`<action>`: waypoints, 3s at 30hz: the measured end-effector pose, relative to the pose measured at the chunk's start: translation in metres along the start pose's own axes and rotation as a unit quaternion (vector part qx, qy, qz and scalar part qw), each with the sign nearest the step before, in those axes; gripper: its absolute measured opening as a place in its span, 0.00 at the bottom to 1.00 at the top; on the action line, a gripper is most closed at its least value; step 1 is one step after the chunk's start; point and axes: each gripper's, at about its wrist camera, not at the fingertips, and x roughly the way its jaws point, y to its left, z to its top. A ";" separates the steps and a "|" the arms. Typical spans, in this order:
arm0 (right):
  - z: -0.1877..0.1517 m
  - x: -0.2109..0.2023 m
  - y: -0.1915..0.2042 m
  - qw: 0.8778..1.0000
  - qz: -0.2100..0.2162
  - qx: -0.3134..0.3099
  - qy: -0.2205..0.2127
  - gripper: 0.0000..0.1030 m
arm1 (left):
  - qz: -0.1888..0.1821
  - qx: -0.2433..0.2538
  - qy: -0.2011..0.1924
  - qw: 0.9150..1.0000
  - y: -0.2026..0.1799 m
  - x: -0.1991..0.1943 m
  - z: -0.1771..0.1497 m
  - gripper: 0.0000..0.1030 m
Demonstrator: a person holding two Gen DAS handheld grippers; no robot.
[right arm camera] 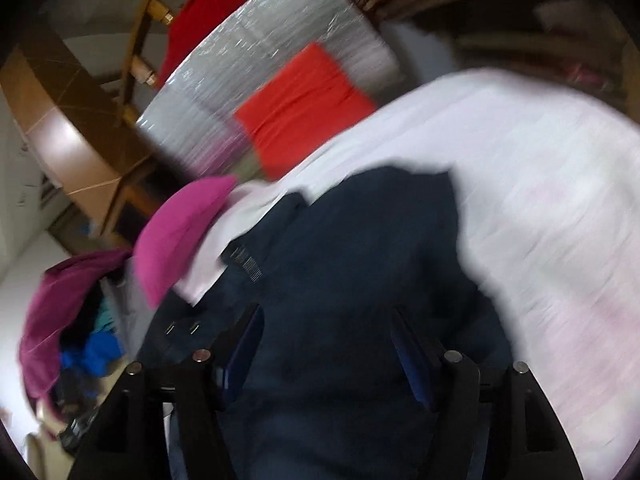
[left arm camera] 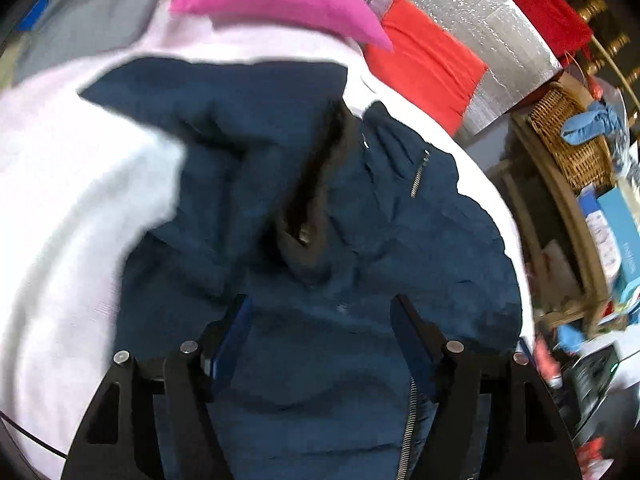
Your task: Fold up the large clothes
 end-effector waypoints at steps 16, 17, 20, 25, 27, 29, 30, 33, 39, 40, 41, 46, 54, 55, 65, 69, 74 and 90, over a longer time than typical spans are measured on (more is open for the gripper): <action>-0.061 0.044 -0.006 0.997 0.051 -0.023 0.058 0.49 | 0.029 -0.128 -0.039 0.991 0.036 0.038 0.034 0.36; -0.062 0.044 -0.005 0.997 0.048 -0.027 0.058 0.49 | 0.034 -0.123 -0.041 0.991 0.035 0.038 0.033 0.33; -0.062 0.045 -0.002 0.997 0.046 -0.033 0.055 0.49 | 0.044 -0.116 -0.040 0.991 0.036 0.039 0.025 0.31; -0.061 0.046 0.002 0.997 0.032 -0.048 0.055 0.49 | 0.048 -0.107 0.001 0.993 0.039 0.030 0.022 0.33; -0.060 0.047 0.001 0.997 0.031 -0.050 0.055 0.49 | 0.039 -0.106 0.016 0.993 0.041 0.021 0.024 0.43; -0.060 0.047 0.001 0.997 0.030 -0.051 0.055 0.49 | 0.031 -0.092 0.023 0.995 0.044 0.003 0.022 0.52; -0.061 0.047 0.002 0.997 0.029 -0.053 0.055 0.49 | 0.026 -0.084 0.022 0.996 0.048 -0.008 0.019 0.55; -0.061 0.048 0.002 0.997 0.026 -0.056 0.055 0.49 | 0.007 -0.080 0.010 0.997 0.061 -0.034 0.022 0.59; -0.062 0.048 0.004 0.997 0.021 -0.060 0.053 0.49 | -0.007 -0.150 -0.017 0.988 0.109 -0.061 0.048 0.62; -0.062 0.048 0.004 0.997 0.021 -0.061 0.053 0.49 | -0.013 -0.161 -0.016 0.987 0.113 -0.059 0.054 0.62; -0.062 0.048 0.004 0.997 0.021 -0.061 0.053 0.49 | -0.021 -0.171 -0.014 0.985 0.116 -0.056 0.060 0.62; -0.063 0.049 0.004 0.997 0.024 -0.060 0.052 0.49 | -0.058 -0.224 0.003 0.973 0.125 -0.029 0.073 0.63; -0.063 0.050 0.002 0.997 0.031 -0.056 0.050 0.49 | -0.110 -0.301 -0.017 0.947 0.131 0.004 0.096 0.63; -0.063 0.050 0.001 0.997 0.033 -0.055 0.050 0.49 | -0.113 -0.307 -0.021 0.945 0.132 0.006 0.097 0.63; -0.063 0.050 0.000 0.997 0.043 -0.051 0.047 0.49 | -0.153 -0.315 -0.048 0.936 0.145 -0.005 0.091 0.64; -0.063 0.051 -0.001 0.997 0.046 -0.051 0.046 0.49 | -0.156 -0.320 -0.069 0.932 0.144 -0.007 0.101 0.71; -0.063 0.051 -0.001 0.997 0.048 -0.051 0.044 0.49 | -0.145 -0.328 -0.046 0.932 0.143 0.010 0.110 0.72; -0.064 0.051 0.000 0.997 0.049 -0.053 0.042 0.49 | -0.111 -0.248 -0.153 0.950 0.111 -0.037 0.148 0.11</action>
